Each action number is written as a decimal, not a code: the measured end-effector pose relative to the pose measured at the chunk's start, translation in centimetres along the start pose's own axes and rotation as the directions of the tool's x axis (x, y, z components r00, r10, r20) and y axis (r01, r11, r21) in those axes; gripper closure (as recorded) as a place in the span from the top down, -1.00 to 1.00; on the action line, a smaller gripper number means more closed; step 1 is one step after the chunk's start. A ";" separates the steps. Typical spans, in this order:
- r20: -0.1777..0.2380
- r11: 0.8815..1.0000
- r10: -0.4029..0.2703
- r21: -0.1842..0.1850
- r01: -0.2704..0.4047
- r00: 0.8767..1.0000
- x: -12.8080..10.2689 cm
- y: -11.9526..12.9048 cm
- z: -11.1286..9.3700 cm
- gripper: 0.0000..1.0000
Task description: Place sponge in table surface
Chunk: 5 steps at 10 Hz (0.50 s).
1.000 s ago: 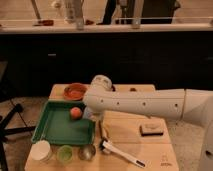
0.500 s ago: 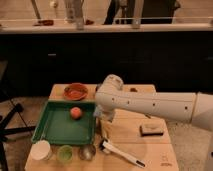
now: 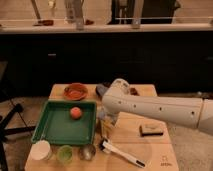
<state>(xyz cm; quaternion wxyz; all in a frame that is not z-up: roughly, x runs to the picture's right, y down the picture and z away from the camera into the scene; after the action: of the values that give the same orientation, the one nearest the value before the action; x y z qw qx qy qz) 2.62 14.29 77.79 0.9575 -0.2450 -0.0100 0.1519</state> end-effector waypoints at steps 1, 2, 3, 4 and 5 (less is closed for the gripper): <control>0.001 1.000 -0.004 0.000 0.004 1.000 -0.2 0.0 0.0 -1.00; 0.000 1.000 -0.003 0.000 0.003 1.000 -0.1 0.0 0.0 -1.00; 0.000 1.000 0.000 0.000 0.000 1.000 0.0 0.0 0.0 -1.00; 0.000 1.000 0.000 0.000 0.000 1.000 0.0 0.0 0.0 -1.00; 0.000 1.000 -0.001 0.000 0.001 1.000 -0.1 0.0 0.0 -1.00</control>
<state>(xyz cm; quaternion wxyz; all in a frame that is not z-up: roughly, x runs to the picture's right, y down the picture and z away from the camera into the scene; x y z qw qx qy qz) 2.51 14.28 77.79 0.9576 -0.2450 -0.0100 0.1516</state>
